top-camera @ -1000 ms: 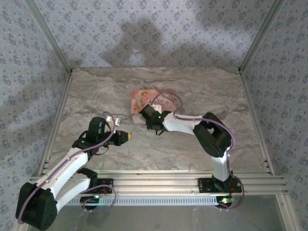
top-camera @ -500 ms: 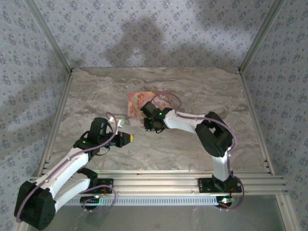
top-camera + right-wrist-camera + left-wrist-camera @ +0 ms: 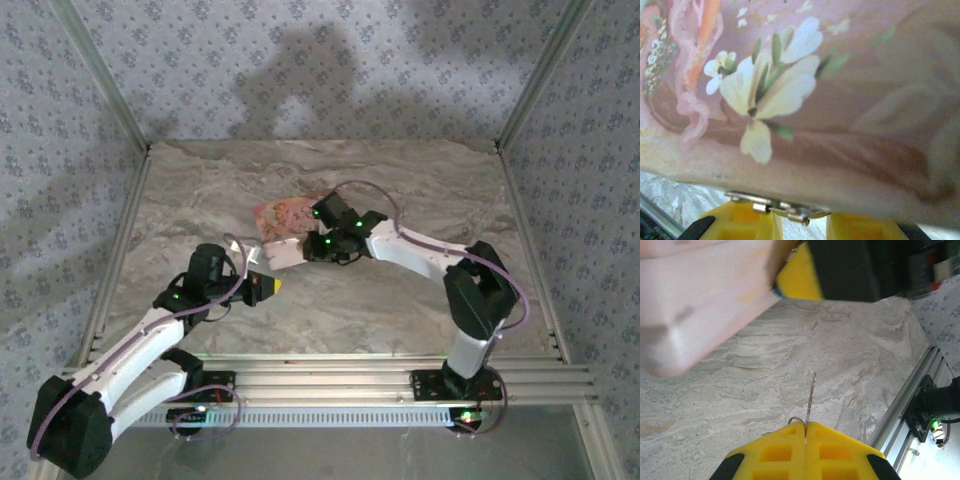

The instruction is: Unlock the padlock with the key

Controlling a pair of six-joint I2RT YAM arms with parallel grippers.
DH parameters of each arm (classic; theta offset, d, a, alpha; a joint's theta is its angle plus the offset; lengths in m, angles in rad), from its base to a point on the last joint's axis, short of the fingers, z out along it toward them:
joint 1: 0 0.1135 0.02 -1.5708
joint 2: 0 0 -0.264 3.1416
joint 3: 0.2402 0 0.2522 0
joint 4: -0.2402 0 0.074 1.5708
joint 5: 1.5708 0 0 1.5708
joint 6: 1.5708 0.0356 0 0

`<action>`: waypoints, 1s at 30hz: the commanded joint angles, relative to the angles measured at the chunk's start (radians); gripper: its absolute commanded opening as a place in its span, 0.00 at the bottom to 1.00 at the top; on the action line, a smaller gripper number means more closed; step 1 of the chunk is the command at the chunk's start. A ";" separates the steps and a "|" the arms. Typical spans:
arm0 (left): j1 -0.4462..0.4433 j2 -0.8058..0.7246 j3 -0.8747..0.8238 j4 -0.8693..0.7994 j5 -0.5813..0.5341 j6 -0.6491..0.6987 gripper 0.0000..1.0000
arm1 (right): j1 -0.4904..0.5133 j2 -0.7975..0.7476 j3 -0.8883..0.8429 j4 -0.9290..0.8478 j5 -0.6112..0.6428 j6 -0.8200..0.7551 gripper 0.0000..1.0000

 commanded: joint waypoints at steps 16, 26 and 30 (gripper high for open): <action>-0.077 0.155 0.112 0.094 -0.004 0.095 0.00 | -0.052 -0.167 -0.084 0.044 -0.097 0.071 0.00; -0.077 0.218 0.116 0.213 0.091 0.195 0.00 | -0.122 -0.138 -0.028 0.040 -0.335 0.053 0.00; -0.077 0.246 0.082 0.337 0.091 0.168 0.00 | -0.159 -0.138 -0.011 0.020 -0.409 0.056 0.00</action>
